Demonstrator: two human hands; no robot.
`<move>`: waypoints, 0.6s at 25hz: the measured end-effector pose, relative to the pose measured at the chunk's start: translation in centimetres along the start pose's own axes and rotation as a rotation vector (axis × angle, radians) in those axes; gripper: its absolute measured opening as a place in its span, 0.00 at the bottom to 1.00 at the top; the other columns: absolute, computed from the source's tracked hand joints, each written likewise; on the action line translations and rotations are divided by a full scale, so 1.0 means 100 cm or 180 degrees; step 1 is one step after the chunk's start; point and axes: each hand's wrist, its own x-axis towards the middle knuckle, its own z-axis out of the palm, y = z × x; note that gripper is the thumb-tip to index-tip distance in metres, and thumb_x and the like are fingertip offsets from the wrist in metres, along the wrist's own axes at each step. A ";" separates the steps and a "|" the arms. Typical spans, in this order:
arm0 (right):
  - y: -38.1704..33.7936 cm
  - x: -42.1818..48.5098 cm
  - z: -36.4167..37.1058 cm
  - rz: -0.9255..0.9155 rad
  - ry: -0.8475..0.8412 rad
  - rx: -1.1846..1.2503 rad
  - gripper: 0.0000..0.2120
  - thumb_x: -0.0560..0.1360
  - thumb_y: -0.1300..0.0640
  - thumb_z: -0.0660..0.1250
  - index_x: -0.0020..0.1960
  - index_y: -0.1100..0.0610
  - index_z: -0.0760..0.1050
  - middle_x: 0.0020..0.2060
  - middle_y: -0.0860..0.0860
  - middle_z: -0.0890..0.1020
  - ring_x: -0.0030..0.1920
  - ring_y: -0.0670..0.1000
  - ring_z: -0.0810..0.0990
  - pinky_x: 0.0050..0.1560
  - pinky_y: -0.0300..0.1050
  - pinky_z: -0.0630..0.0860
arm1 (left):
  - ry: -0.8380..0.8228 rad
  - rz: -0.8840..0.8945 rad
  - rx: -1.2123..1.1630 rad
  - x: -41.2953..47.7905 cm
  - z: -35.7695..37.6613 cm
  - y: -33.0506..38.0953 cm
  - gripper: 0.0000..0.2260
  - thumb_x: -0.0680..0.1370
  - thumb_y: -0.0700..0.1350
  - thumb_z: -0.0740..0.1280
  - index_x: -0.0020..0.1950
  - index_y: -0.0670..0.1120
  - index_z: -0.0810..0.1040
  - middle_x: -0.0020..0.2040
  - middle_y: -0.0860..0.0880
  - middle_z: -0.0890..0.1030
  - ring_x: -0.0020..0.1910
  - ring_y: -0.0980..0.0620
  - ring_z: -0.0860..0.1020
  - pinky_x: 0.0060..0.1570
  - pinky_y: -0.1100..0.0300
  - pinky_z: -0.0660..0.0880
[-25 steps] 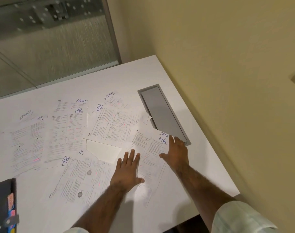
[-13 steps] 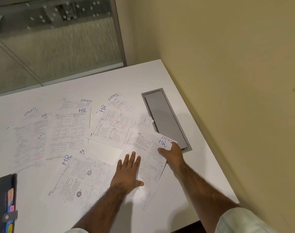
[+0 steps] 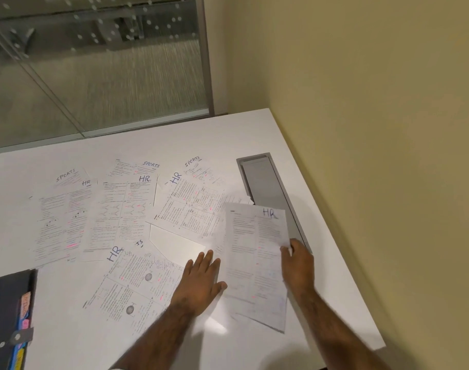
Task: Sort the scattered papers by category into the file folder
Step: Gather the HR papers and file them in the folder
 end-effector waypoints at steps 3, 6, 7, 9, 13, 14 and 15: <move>-0.029 0.013 -0.049 -0.0073 -0.0071 0.0591 0.05 0.79 0.62 0.66 0.47 0.57 0.80 0.43 0.51 0.86 0.44 0.54 0.86 0.41 0.45 0.79 | 0.0601 -0.0235 -0.1088 0.001 -0.027 0.011 0.26 0.81 0.63 0.57 0.72 0.48 0.72 0.74 0.49 0.73 0.75 0.47 0.69 0.74 0.52 0.64; -0.051 0.018 -0.079 0.0089 -0.0441 0.1182 0.05 0.79 0.63 0.67 0.49 0.57 0.82 0.43 0.52 0.88 0.42 0.53 0.88 0.40 0.46 0.82 | 0.0672 -0.0684 -0.3499 -0.004 -0.074 0.033 0.19 0.81 0.54 0.68 0.70 0.49 0.77 0.60 0.53 0.83 0.57 0.55 0.81 0.62 0.57 0.76; -0.058 0.018 -0.080 0.0097 -0.0596 0.1223 0.05 0.79 0.62 0.67 0.51 0.58 0.82 0.44 0.52 0.88 0.41 0.52 0.87 0.36 0.44 0.81 | 0.0579 -0.0655 -0.3985 -0.006 -0.089 0.036 0.16 0.81 0.52 0.68 0.67 0.48 0.79 0.57 0.52 0.85 0.54 0.54 0.83 0.56 0.58 0.79; -0.073 0.015 -0.072 0.0103 -0.0900 0.1236 0.06 0.80 0.61 0.67 0.52 0.56 0.82 0.44 0.52 0.88 0.38 0.51 0.87 0.29 0.42 0.78 | 0.0307 -0.0461 -0.4754 -0.010 -0.108 0.035 0.14 0.83 0.50 0.66 0.64 0.44 0.81 0.57 0.45 0.86 0.56 0.47 0.84 0.53 0.55 0.81; -0.096 0.008 -0.035 0.0043 -0.1314 0.1192 0.05 0.80 0.60 0.67 0.52 0.55 0.82 0.45 0.50 0.89 0.42 0.53 0.88 0.35 0.47 0.82 | 0.0156 -0.0390 -0.5266 -0.024 -0.112 0.017 0.16 0.84 0.44 0.64 0.70 0.42 0.77 0.66 0.43 0.82 0.66 0.43 0.80 0.69 0.44 0.74; -0.103 0.006 -0.025 0.0021 -0.1420 0.1251 0.06 0.80 0.61 0.67 0.52 0.56 0.82 0.45 0.50 0.89 0.42 0.52 0.88 0.37 0.46 0.82 | 0.0286 -0.0509 -0.5213 -0.028 -0.111 0.012 0.15 0.84 0.43 0.65 0.70 0.42 0.77 0.65 0.45 0.83 0.65 0.46 0.80 0.69 0.47 0.74; -0.108 0.005 -0.014 -0.0020 -0.1516 0.1251 0.05 0.79 0.62 0.67 0.51 0.57 0.83 0.44 0.50 0.88 0.42 0.51 0.88 0.37 0.44 0.81 | 0.0437 -0.0630 -0.5176 -0.033 -0.110 0.006 0.14 0.84 0.42 0.65 0.69 0.43 0.77 0.64 0.46 0.84 0.64 0.48 0.81 0.67 0.51 0.76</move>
